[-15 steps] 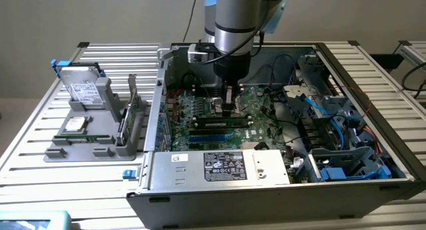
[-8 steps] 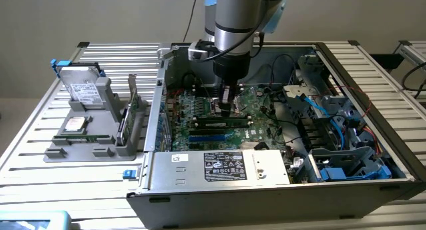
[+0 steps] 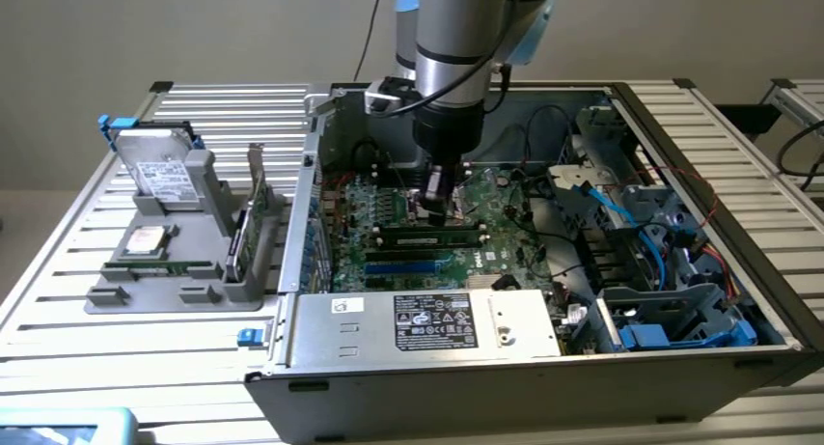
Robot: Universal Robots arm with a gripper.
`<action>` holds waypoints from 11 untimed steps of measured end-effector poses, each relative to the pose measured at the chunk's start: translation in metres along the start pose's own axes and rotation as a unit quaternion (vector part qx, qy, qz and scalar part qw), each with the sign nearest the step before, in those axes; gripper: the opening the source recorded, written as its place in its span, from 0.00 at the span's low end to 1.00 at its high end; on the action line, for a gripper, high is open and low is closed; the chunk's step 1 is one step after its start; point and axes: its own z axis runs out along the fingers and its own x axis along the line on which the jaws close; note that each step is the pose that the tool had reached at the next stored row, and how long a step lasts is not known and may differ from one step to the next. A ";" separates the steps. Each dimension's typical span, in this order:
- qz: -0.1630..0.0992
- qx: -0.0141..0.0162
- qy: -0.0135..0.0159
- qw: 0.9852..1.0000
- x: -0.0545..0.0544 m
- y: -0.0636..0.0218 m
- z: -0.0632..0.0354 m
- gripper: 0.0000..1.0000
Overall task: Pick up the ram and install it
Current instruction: 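Press down the ram until it locks into place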
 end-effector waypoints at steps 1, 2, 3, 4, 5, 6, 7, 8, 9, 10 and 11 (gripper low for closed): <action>0.007 -0.001 0.000 1.000 0.000 0.0000 -0.0001 0.11; 0.014 -0.001 0.000 1.000 0.000 0.0000 -0.0001 0.11; 0.021 -0.002 0.001 1.000 0.000 0.0000 -0.0001 0.11; 0.028 -0.003 0.001 1.000 0.000 0.0000 0.0000 0.11; 0.036 -0.003 0.001 0.999 0.000 0.0000 0.0000 0.11; 0.043 -0.004 0.001 0.999 0.000 0.0000 0.0000 0.11; 0.050 -0.005 0.001 0.999 0.000 0.0000 0.0000 0.11; 0.057 -0.006 0.001 0.998 0.000 0.0000 0.0000 0.11; 0.065 -0.006 0.001 0.998 0.000 0.0000 0.0000 0.11; 0.071 -0.007 0.001 0.997 0.000 0.0000 0.0000 0.11; 0.077 -0.007 0.002 0.997 0.000 0.0000 0.0000 0.11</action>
